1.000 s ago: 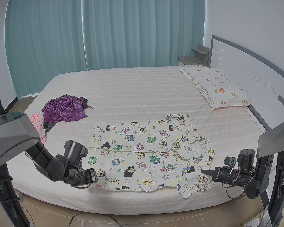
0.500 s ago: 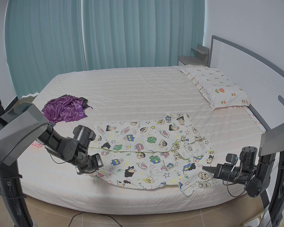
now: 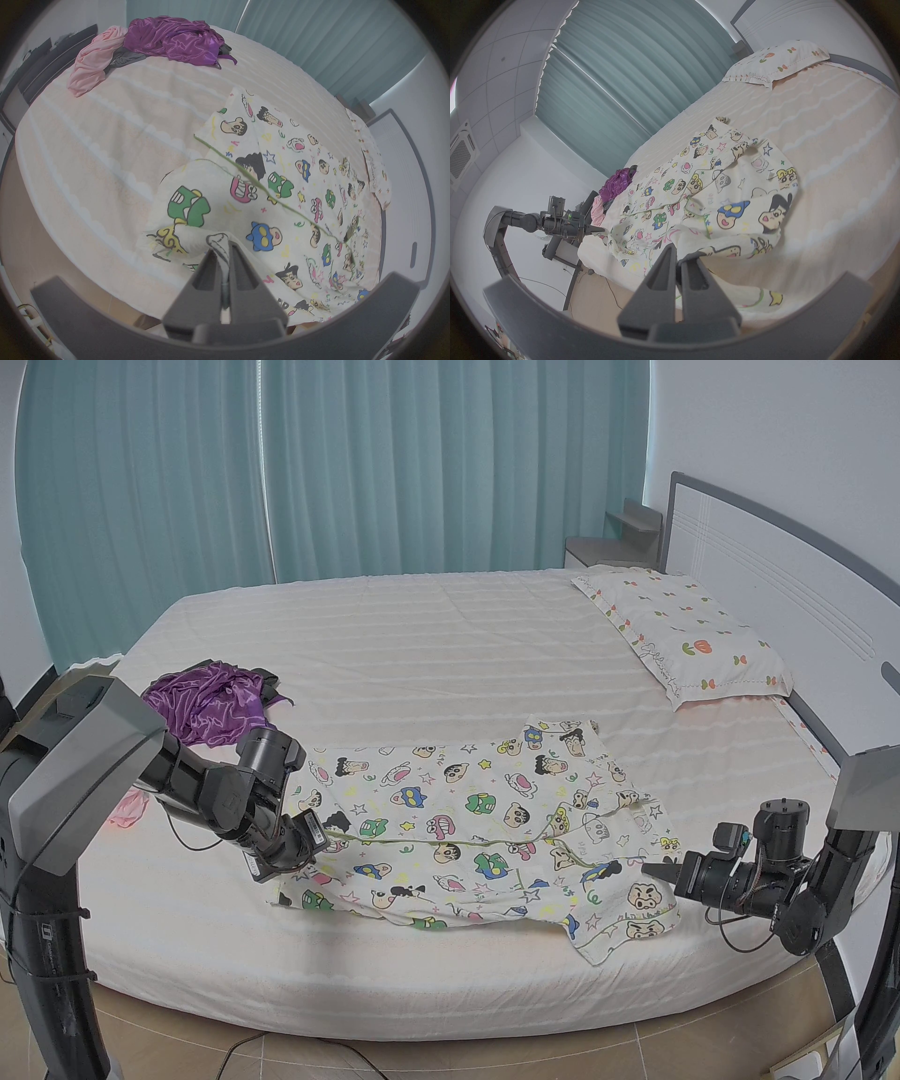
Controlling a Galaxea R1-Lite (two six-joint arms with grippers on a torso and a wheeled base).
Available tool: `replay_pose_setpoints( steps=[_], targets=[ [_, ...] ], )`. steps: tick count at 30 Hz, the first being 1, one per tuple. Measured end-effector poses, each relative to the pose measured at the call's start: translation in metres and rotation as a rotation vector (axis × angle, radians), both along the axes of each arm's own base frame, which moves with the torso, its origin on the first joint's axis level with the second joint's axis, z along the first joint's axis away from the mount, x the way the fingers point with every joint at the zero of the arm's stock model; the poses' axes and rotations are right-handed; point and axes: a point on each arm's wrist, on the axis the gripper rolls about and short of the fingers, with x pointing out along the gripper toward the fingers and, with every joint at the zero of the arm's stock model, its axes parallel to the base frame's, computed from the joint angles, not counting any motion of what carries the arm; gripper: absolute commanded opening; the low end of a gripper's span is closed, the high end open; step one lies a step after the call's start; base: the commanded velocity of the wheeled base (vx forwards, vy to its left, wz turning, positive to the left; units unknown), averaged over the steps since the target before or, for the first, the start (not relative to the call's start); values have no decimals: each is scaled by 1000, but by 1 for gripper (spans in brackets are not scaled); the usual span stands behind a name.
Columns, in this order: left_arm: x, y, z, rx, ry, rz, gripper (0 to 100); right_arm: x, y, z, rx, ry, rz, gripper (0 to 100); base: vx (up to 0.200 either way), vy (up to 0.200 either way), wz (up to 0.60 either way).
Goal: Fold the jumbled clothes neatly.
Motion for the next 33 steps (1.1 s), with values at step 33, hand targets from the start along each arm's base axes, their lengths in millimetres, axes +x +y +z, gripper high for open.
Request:
replay_pose_setpoints(
  steps=[33],
  targets=[
    [-19,11,51,-189,88,65,0,35,-11,20,87,-5,-85,0,0,0,0]
  ],
)
